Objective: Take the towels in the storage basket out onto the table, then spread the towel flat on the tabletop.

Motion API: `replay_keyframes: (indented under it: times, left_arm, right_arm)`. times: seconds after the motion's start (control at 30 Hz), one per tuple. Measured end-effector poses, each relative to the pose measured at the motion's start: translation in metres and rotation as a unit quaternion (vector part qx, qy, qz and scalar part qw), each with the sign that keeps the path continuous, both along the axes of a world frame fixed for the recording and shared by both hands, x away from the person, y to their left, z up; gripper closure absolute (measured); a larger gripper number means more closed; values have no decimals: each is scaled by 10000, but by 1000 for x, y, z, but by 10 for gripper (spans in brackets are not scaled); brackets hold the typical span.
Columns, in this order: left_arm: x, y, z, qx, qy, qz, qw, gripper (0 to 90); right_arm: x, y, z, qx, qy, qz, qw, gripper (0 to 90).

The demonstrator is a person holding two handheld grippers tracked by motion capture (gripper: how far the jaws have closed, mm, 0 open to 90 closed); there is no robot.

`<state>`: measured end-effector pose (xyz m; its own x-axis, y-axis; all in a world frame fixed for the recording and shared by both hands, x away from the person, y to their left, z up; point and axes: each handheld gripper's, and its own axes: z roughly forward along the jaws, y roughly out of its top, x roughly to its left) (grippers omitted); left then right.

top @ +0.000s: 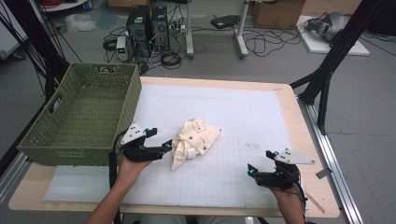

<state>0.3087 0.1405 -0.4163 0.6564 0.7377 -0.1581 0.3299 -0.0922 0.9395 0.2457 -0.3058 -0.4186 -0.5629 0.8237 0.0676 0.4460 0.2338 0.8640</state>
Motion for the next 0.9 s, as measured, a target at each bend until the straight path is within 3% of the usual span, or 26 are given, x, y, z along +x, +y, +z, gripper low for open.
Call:
replay_keyframes:
  times: [0.5,0.7,0.9]
  left_arm:
    - [-1,5,-1,2,23,27,10000,215]
    - [-2,7,-1,29,36,52,10000,216]
    - [-2,10,-2,49,51,78,9999,221]
  right_arm:
    - [2,5,0,-39,-5,72,10000,95]
    - [9,16,0,-212,16,62,9998,95]
    - [22,39,-2,-330,135,341,9988,97]
